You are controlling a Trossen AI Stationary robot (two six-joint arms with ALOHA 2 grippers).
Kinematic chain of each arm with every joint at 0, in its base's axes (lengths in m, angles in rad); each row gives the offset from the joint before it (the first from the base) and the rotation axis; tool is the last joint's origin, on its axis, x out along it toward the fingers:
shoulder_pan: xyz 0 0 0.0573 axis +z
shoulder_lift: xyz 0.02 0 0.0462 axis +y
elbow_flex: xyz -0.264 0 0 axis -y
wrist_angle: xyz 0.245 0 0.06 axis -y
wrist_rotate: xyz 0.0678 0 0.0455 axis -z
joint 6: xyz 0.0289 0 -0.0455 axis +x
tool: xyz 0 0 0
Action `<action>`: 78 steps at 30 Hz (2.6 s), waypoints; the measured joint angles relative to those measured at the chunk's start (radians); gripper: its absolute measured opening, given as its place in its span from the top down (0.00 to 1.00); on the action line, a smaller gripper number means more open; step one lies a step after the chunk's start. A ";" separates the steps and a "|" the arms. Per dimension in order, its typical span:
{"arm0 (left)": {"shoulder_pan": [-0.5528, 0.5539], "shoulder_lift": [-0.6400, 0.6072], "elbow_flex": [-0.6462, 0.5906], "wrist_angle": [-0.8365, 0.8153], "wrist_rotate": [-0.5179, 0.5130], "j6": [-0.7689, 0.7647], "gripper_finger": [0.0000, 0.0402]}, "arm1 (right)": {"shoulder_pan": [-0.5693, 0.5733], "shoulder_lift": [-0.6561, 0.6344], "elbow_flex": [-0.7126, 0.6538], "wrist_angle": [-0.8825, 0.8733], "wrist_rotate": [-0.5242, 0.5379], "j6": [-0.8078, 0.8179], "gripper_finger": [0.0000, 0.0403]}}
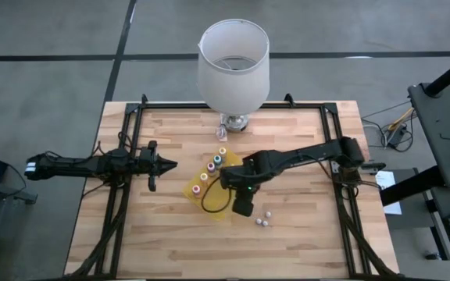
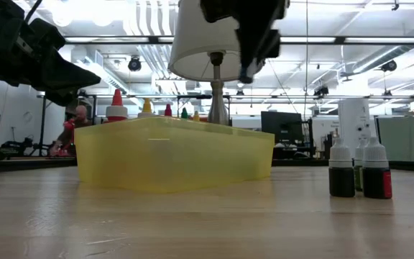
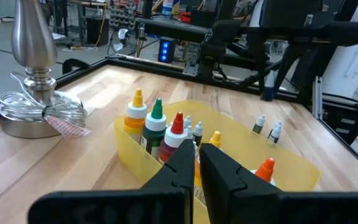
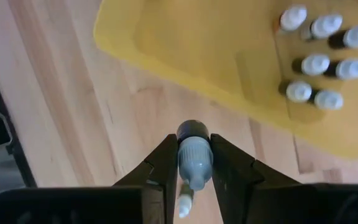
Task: Pick & Place food coloring
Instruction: Put the small blue food coloring bottle into the yellow bin
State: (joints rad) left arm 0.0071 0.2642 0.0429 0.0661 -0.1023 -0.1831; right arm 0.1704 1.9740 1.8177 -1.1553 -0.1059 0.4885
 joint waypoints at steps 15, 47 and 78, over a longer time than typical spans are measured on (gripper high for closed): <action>0.000 0.000 0.000 0.000 0.000 0.000 1.00 | -0.063 0.179 0.205 -0.056 0.000 -0.044 0.82; 0.000 0.000 0.000 0.000 0.000 0.000 1.00 | -0.165 0.188 0.031 0.090 0.030 0.092 0.82; 0.000 0.000 0.000 0.000 0.000 0.000 1.00 | -0.195 0.188 -0.066 0.182 0.024 0.048 0.82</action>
State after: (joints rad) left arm 0.0071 0.2645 0.0429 0.0662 -0.1021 -0.1831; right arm -0.0246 2.1620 1.7519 -0.9732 -0.0822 0.5369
